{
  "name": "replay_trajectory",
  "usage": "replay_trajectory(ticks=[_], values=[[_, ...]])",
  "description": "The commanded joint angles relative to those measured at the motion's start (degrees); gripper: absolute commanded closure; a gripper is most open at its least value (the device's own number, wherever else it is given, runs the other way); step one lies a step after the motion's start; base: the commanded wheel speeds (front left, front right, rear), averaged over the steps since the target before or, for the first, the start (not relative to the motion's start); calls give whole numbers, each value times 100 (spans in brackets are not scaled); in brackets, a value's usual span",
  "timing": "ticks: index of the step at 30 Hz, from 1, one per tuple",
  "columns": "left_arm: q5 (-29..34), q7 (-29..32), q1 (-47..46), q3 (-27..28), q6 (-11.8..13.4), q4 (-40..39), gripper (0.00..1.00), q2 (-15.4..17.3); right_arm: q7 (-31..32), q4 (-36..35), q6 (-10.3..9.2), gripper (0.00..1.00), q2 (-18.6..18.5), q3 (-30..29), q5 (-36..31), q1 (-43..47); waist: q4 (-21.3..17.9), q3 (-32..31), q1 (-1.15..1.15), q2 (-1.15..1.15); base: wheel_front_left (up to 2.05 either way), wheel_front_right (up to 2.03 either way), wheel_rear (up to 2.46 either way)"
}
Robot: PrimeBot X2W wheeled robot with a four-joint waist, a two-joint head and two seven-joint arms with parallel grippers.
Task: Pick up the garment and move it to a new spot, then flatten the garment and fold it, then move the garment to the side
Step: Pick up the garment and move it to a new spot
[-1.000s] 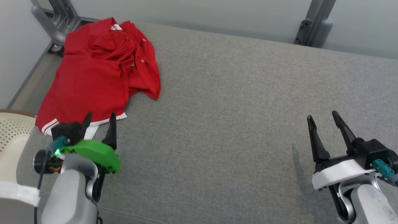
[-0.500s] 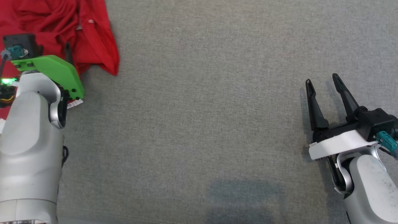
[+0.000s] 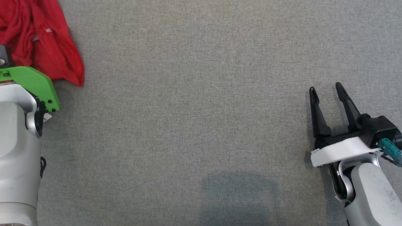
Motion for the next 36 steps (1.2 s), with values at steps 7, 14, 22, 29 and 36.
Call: replay_trajectory(ticks=[7, 14, 22, 29, 36], values=[[-52, 127, 196, -80, -341, -472, 100, 325, -18, 101, -2, 0, 77, -14, 127, 394, 208, -784, 0, 0, 0, 0, 0], [-152, 368, 400, -7, -455, -1509, 100, 721, -18, 192, -2, 0, 203, 36, 192, 669, 229, -1305, 0, 0, 0, 0, 0], [-496, 1098, 859, 51, -593, -3719, 100, 905, -18, 218, -2, 0, 346, 25, 251, 913, -5, -1730, 0, 0, 0, 0, 0], [-1644, 2116, 1546, -107, -750, -5833, 100, 518, -18, 203, -2, 0, 421, 11, 266, 1021, -500, -1932, 0, 0, 0, 0, 0], [-2596, 2720, 2121, -593, -786, -7256, 100, 63, -18, 185, -2, 0, 465, 20, 288, 1025, -1226, -1932, 0, 0, 0, 0, 0]])
